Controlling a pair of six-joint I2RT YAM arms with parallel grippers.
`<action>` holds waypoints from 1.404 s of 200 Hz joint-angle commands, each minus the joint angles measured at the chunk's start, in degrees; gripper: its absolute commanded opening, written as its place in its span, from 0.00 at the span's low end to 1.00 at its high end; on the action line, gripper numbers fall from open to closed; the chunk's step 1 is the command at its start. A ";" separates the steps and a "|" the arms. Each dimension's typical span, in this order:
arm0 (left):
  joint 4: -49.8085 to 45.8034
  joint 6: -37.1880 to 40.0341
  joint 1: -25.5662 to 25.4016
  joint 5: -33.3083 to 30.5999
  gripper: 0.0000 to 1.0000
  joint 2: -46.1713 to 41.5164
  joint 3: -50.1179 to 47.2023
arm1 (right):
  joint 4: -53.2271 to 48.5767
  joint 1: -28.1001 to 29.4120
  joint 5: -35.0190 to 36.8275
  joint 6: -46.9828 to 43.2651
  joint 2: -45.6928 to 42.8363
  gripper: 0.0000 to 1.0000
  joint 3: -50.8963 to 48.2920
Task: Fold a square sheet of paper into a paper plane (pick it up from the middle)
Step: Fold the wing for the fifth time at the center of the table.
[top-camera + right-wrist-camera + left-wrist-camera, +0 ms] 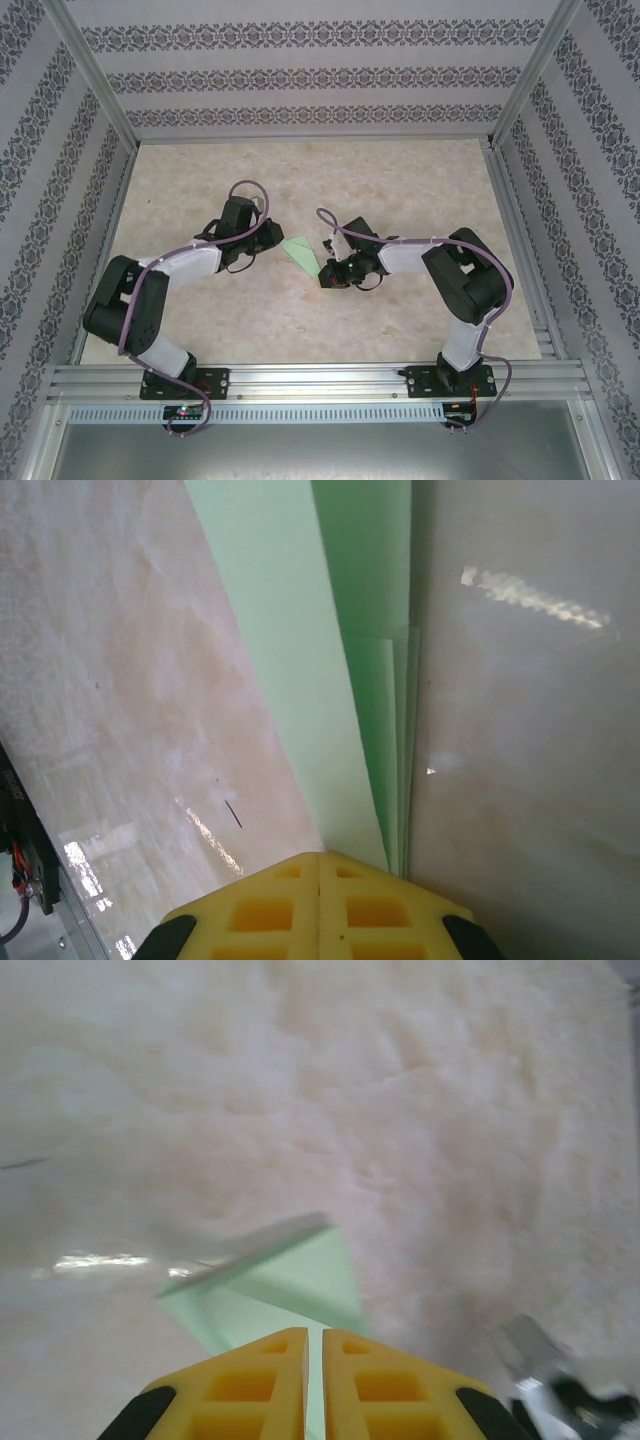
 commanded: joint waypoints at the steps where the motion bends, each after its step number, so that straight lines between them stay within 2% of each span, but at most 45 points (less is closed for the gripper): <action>1: 3.25 -0.94 -3.77 0.89 0.13 0.07 -2.13 | -6.30 -0.34 5.14 -0.59 3.03 0.04 -2.95; 40: 6.72 -3.08 -10.01 3.29 0.13 6.61 -0.21 | -5.97 -0.27 4.72 -0.32 3.07 0.04 -2.82; 74: 7.84 -4.99 -12.60 4.54 0.12 13.57 2.30 | -5.02 -0.27 3.96 0.29 1.81 0.04 -2.27; 134: 1.73 -6.00 -12.66 -1.08 0.11 14.52 2.16 | -3.43 -0.29 2.71 1.39 -1.21 0.04 -1.07; 181: -0.06 -6.44 -12.62 -2.60 0.10 14.46 1.85 | -0.48 0.00 1.97 3.77 -6.02 0.06 1.72; 230: 0.36 -6.96 -12.61 -2.59 0.10 14.86 2.04 | -1.28 0.36 3.62 3.41 -0.89 0.06 3.77; 281: 0.65 -7.10 -11.51 -4.15 0.10 12.94 0.96 | -4.01 -0.13 9.16 2.26 1.94 0.05 2.49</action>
